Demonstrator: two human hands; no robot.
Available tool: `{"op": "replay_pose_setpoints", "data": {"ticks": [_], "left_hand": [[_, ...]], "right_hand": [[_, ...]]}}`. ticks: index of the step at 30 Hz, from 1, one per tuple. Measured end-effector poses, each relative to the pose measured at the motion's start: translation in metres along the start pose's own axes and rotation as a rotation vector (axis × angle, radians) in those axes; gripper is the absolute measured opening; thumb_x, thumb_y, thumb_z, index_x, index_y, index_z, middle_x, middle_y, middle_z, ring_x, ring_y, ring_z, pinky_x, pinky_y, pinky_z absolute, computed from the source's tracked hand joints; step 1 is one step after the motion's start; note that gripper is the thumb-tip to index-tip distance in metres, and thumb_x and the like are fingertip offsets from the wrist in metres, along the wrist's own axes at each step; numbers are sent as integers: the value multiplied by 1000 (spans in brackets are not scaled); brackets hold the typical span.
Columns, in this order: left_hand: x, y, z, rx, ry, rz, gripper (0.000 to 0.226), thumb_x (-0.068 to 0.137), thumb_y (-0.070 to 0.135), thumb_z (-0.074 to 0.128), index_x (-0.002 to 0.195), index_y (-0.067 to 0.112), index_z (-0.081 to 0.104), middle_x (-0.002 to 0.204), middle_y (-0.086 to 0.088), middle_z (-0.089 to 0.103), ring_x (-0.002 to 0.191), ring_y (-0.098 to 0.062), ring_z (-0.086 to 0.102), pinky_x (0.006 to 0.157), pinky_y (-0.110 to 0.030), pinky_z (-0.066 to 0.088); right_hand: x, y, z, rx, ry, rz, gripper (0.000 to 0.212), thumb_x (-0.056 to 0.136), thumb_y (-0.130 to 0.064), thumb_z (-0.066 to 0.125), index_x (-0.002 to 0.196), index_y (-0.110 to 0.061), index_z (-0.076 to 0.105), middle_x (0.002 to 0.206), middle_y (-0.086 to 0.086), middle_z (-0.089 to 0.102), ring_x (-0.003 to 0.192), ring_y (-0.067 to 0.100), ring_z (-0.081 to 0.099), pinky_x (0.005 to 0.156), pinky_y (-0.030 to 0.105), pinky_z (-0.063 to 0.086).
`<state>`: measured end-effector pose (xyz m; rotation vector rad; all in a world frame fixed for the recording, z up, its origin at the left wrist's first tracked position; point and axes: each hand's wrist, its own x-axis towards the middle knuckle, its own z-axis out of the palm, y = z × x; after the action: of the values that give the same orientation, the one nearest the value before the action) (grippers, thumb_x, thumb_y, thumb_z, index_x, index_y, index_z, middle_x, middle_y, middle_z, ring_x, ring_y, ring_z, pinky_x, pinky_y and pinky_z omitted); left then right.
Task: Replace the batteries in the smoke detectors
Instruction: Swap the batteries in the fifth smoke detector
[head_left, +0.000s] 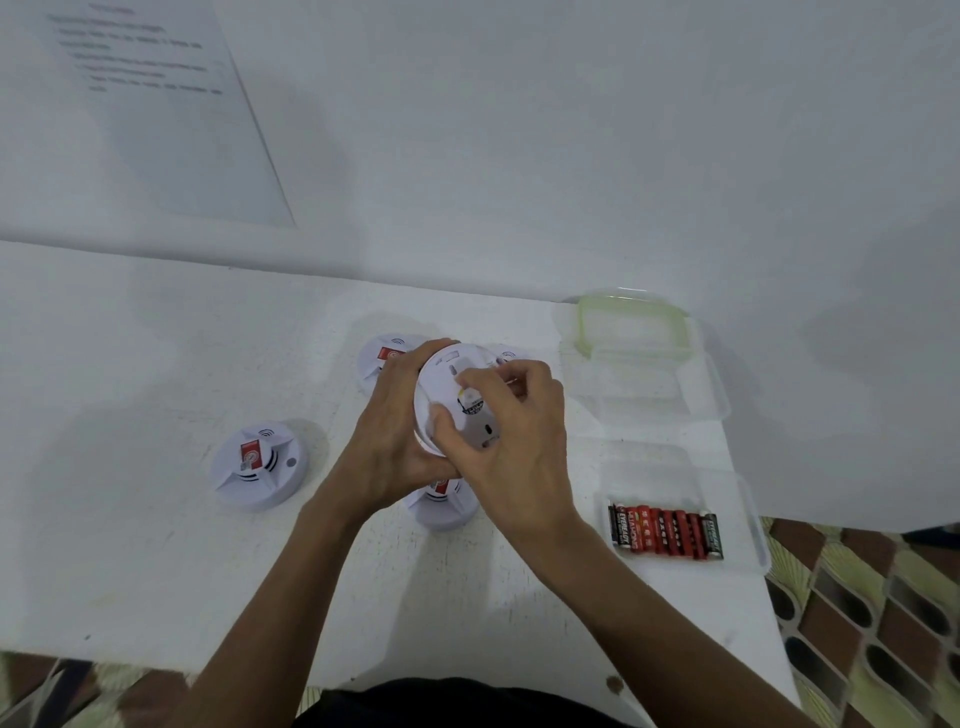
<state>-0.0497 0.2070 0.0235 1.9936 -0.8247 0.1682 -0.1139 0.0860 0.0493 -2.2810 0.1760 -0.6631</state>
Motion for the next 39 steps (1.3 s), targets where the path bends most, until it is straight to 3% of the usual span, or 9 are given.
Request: {"op": "replay_pose_setpoints", "data": {"ticks": [7, 10, 13, 16, 20, 27, 31, 35, 39], "left_hand": [[0, 0, 5, 64, 32, -8, 81, 73, 54, 64, 139, 19, 31, 136, 10, 37, 127, 12, 27, 107, -12, 24], [2, 0, 3, 56, 28, 20, 79, 77, 60, 61, 138, 18, 32, 137, 18, 35, 128, 12, 27, 107, -11, 22], [4, -5, 0, -18, -5, -27, 83, 72, 52, 72, 137, 18, 33, 140, 28, 34, 128, 11, 31, 109, -15, 26], [5, -9, -5, -24, -35, -18, 94, 60, 29, 85, 137, 13, 33, 142, 26, 36, 127, 13, 32, 108, -18, 30], [4, -10, -11, -27, -22, -52, 109, 54, 55, 80, 141, 16, 27, 142, 14, 37, 129, -9, 40, 106, -30, 38], [7, 2, -10, 20, -51, -31, 106, 58, 58, 78, 142, 29, 21, 140, 41, 20, 130, 8, 30, 107, -14, 29], [10, 11, 3, -33, -53, -26, 96, 63, 63, 73, 140, 45, 18, 138, 42, 22, 130, 9, 30, 109, -17, 29], [8, 19, 2, -108, -115, -77, 96, 65, 62, 72, 143, 33, 23, 140, 41, 24, 131, 12, 26, 109, -10, 23], [2, 26, -4, -115, -135, -144, 99, 59, 40, 85, 139, 37, 26, 123, 45, 38, 116, 21, 38, 94, 1, 31]], "right_hand": [[0, -7, 10, -90, 102, 57, 36, 78, -39, 73, 109, -23, 67, 106, 9, 55, 95, 18, 48, 71, 24, 42], [0, -6, 10, -75, 70, 53, 35, 80, -39, 73, 111, -23, 66, 106, 7, 53, 95, 13, 42, 74, 20, 39], [9, 0, -2, 43, -65, 31, 29, 85, -36, 71, 111, -24, 67, 105, -1, 50, 96, 11, 46, 78, 11, 37], [26, 15, -19, 215, -205, -6, 19, 91, -25, 61, 106, -20, 72, 99, 0, 56, 89, 9, 59, 77, 22, 51], [37, 24, -37, 306, -422, 23, 28, 98, -17, 49, 120, -21, 67, 109, -3, 64, 98, 4, 61, 80, 15, 50], [29, 23, -51, 654, -592, 269, 55, 92, -37, 63, 142, -38, 41, 125, -1, 65, 113, 18, 64, 94, 47, 54], [22, 26, -50, 814, -514, 298, 54, 94, -11, 60, 142, -29, 43, 133, -1, 59, 113, 21, 64, 88, 41, 57], [17, 36, -55, 1011, -520, 391, 52, 95, -10, 53, 144, -26, 42, 134, 5, 60, 118, 29, 61, 91, 48, 54], [14, 39, -67, 879, -564, 330, 49, 99, -17, 48, 145, -33, 39, 133, -2, 61, 111, 28, 66, 84, 49, 58]]}}
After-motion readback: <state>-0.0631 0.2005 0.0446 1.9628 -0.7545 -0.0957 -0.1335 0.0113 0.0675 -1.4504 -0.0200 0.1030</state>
